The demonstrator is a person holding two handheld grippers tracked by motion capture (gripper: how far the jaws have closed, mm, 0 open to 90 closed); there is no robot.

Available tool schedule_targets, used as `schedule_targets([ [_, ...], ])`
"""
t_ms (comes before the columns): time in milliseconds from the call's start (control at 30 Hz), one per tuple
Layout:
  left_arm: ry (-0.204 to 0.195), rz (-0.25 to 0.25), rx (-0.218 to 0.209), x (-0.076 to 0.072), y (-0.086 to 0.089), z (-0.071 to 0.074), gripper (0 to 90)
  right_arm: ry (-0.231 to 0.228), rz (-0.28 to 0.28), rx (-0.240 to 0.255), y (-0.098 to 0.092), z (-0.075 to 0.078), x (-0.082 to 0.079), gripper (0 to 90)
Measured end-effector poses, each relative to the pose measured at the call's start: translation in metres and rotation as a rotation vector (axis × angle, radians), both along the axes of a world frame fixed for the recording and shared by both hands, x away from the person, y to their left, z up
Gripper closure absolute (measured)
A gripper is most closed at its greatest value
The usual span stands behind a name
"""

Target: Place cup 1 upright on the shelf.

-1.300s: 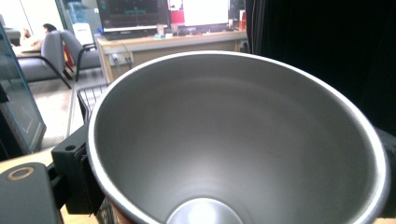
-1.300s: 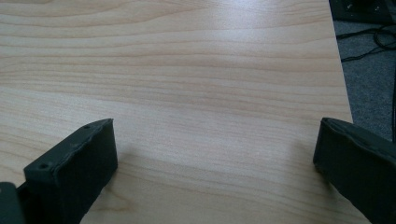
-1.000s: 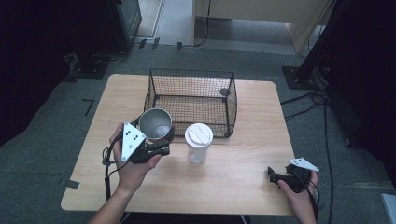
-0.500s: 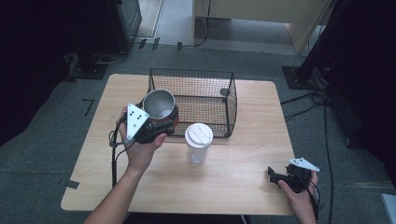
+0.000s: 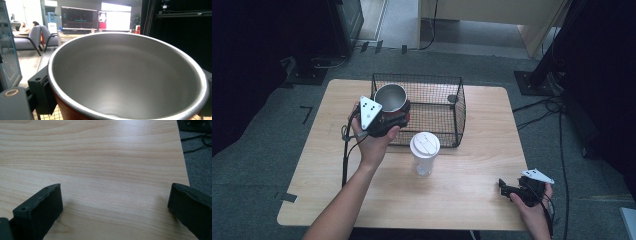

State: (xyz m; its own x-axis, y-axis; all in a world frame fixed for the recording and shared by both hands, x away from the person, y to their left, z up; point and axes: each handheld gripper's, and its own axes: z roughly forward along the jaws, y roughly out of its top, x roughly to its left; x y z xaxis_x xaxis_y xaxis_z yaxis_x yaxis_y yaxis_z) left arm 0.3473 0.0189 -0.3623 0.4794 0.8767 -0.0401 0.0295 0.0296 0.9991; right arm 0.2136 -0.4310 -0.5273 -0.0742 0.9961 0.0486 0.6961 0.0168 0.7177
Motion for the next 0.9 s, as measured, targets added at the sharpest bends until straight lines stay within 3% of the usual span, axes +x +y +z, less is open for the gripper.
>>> schedule_targets([
  [200, 0.004, 0.016, 0.014, 0.013, -0.003, -0.001, 7.4, 0.000, 0.002, 0.001, 0.000, 0.000, 0.000, 0.0],
  [567, 0.062, 0.061, 0.046, 0.041, -0.010, -0.015, 7.4, 0.000, 0.002, -0.001, 0.000, 0.000, 0.000, 0.0],
  [733, 0.106, 0.064, 0.085, 0.052, -0.014, -0.022, 7.4, 0.000, 0.003, 0.001, 0.000, 0.000, 0.000, 0.0],
  [833, 0.170, 0.062, 0.096, 0.061, -0.016, -0.024, 7.3, 0.000, 0.003, 0.002, 0.000, 0.000, 0.000, 0.0],
  [900, 0.190, 0.059, 0.112, 0.065, -0.018, -0.025, 7.4, 0.001, 0.003, 0.002, 0.000, 0.000, 0.000, 0.0],
])
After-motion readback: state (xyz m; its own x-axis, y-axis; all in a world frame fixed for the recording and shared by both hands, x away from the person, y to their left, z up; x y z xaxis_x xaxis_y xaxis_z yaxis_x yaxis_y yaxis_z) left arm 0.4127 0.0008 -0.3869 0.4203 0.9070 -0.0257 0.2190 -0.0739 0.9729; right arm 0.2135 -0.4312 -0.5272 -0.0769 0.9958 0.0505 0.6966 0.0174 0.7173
